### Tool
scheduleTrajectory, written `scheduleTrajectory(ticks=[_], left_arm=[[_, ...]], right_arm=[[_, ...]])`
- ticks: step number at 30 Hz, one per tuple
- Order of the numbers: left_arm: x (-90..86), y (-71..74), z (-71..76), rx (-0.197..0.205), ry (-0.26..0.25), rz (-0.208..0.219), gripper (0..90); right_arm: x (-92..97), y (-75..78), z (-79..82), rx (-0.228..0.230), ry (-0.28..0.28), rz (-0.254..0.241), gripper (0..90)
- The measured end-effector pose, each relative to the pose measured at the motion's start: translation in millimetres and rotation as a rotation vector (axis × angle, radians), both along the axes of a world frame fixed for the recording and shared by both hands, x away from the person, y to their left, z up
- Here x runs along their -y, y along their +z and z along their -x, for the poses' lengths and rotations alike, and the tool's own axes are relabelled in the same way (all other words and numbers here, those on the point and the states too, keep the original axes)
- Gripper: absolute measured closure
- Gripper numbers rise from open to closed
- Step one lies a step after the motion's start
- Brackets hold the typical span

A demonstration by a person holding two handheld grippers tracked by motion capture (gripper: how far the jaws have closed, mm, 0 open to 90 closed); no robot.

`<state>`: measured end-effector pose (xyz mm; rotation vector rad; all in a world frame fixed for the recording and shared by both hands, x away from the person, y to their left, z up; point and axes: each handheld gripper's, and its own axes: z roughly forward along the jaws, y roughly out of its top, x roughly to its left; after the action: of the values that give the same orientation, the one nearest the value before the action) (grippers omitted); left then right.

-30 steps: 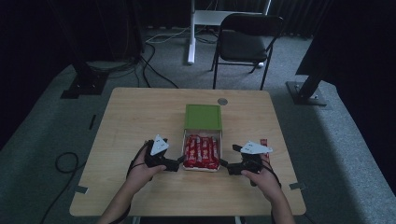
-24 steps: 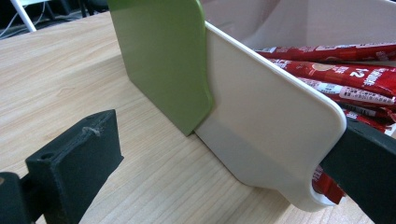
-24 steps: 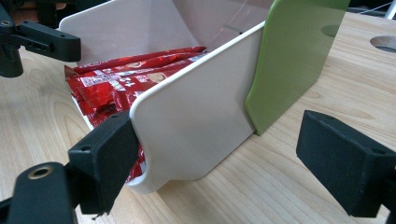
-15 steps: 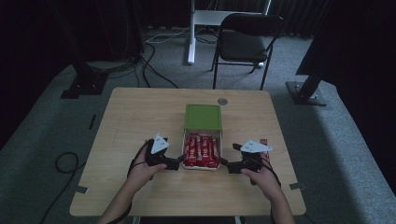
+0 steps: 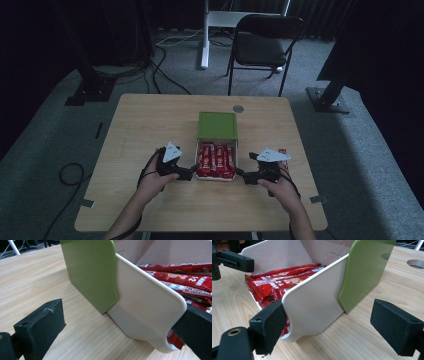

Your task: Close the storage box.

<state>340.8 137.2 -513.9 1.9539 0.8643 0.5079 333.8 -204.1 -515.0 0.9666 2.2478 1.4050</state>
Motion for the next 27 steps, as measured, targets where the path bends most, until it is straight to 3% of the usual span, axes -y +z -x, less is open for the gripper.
scheduleTrajectory(ticks=[27], left_arm=[[3.8, 4.3, -14.0, 0.0, 0.021, 0.002, 1.3]], right_arm=[[0.9, 1.4, -13.3, -0.009, -0.064, -0.036, 13.0]])
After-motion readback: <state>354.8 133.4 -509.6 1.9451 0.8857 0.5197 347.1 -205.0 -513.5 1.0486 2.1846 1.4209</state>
